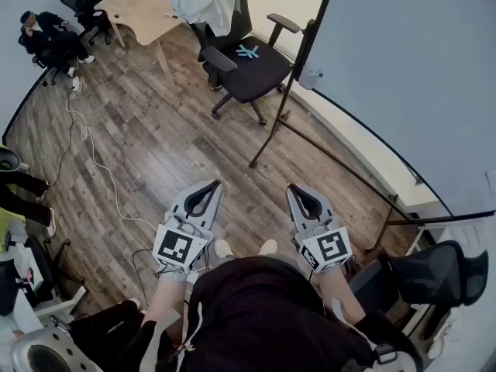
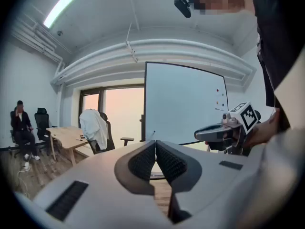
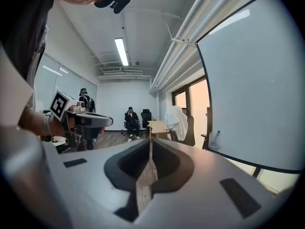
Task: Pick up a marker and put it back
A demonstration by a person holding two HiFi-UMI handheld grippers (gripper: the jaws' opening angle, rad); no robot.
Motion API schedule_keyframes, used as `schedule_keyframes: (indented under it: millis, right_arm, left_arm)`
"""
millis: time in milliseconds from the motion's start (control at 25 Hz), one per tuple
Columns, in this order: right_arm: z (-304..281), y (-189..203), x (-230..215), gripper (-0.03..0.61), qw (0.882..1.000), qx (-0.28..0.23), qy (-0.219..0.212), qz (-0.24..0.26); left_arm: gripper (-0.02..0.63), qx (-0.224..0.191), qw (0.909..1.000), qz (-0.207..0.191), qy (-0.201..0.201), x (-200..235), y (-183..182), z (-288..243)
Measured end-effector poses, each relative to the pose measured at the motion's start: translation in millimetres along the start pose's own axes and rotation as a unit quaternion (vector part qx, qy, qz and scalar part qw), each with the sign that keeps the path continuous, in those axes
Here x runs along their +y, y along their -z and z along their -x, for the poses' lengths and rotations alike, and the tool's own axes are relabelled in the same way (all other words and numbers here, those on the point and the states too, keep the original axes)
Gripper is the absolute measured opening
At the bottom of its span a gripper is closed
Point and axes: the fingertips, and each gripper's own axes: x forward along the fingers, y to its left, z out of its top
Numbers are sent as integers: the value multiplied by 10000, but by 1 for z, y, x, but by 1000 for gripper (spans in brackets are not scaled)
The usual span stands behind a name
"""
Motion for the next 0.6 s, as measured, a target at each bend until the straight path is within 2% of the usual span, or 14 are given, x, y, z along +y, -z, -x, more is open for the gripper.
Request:
schedule_keyframes:
  millis: [320,440,600]
  right_arm:
    - [-49,-10,68,31,9997,-6,-211,130]
    - [-68,-15,92,31,9995,-63,-261,148]
    - [-90,-19,116,32,9994,-33,-236,238]
  left_arm:
    - [13,-100,9997,-21,-244,59,8,56]
    - [50,-170,9991,59,-374,85,11,78]
    - [55,-132,9987,161,-472,117,23,102]
